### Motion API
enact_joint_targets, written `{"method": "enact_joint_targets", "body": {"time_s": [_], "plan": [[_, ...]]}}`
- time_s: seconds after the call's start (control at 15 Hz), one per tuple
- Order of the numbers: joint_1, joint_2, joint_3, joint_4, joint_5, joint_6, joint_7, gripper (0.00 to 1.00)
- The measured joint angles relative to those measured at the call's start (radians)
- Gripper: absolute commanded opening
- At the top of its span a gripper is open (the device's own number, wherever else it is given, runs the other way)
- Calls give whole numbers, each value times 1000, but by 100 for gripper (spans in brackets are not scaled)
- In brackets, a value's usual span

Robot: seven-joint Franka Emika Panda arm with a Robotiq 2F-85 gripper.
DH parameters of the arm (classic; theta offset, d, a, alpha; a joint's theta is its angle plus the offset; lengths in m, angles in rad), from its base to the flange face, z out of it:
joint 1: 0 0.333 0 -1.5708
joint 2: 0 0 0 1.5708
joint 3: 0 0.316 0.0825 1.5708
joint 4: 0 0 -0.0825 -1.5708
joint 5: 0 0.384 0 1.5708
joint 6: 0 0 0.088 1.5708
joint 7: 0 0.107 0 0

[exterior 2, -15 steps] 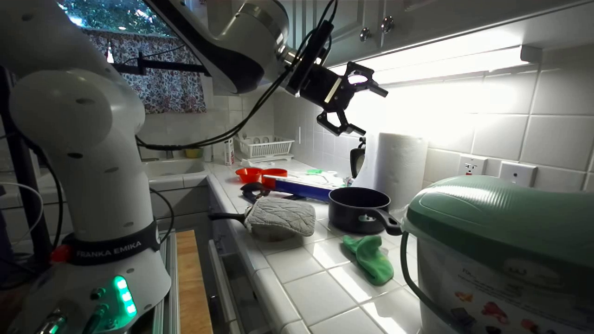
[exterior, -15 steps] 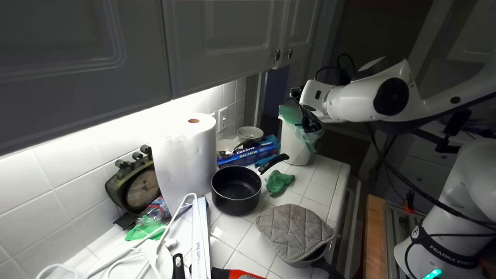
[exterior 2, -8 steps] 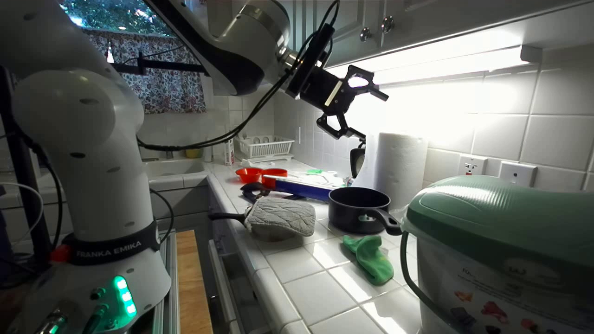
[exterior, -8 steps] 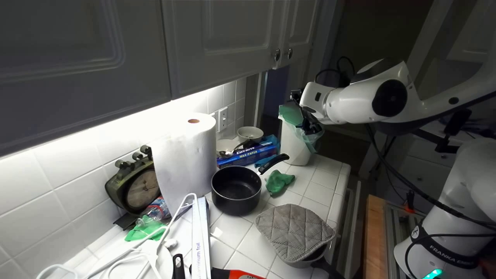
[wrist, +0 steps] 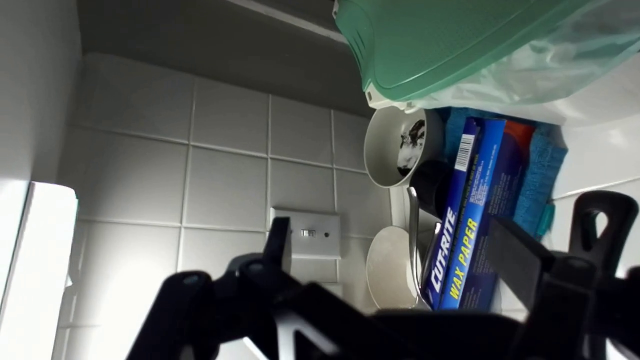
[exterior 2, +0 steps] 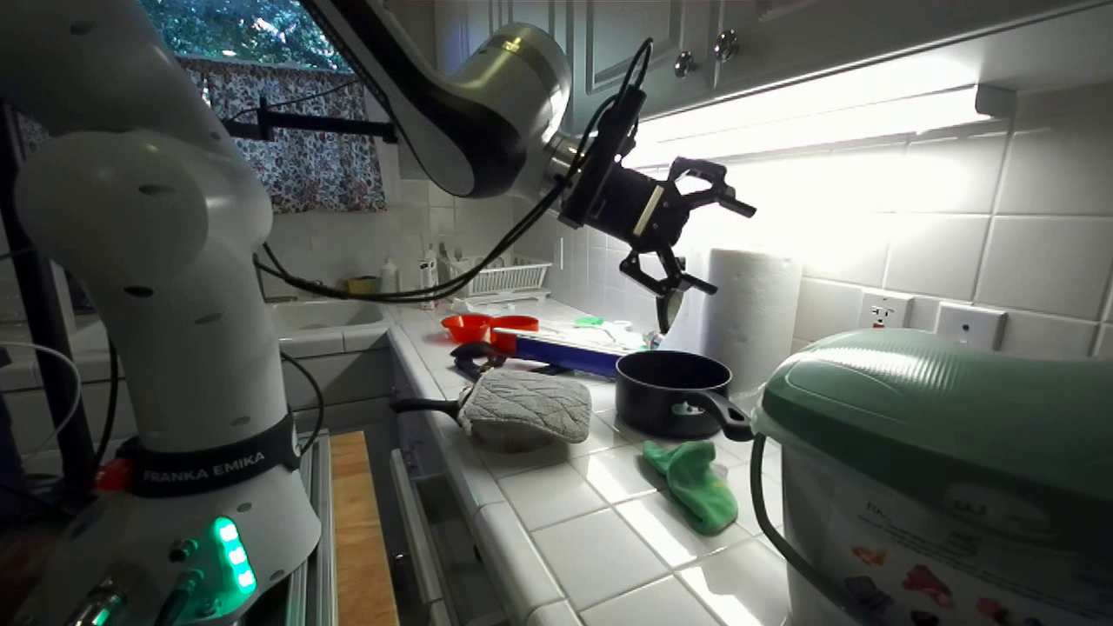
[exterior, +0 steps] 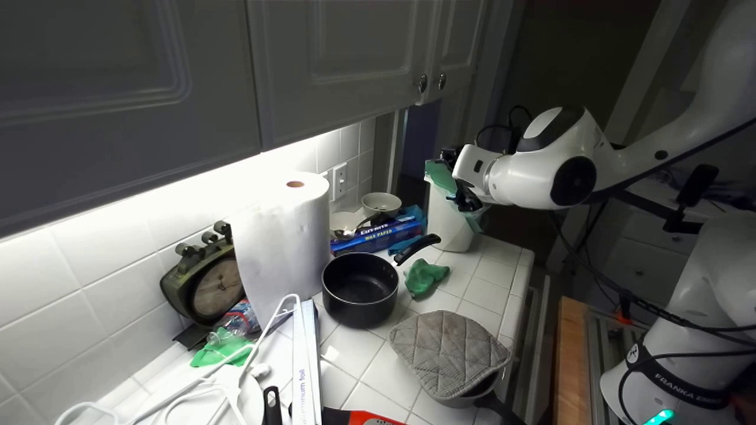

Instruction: Turn off the light

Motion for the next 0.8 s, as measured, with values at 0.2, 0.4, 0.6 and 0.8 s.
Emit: {"method": "enact_joint_targets", "body": {"time_s": [0.2, 0.4, 0.6, 0.8], "plan": [[40, 76, -79, 42, -197, -11, 147, 100], [67, 162, -146, 93, -363, -9, 289, 100], [72, 257, -167, 148, -485, 1, 427, 100], [80, 340, -142, 214, -496, 2, 481, 100]]}}
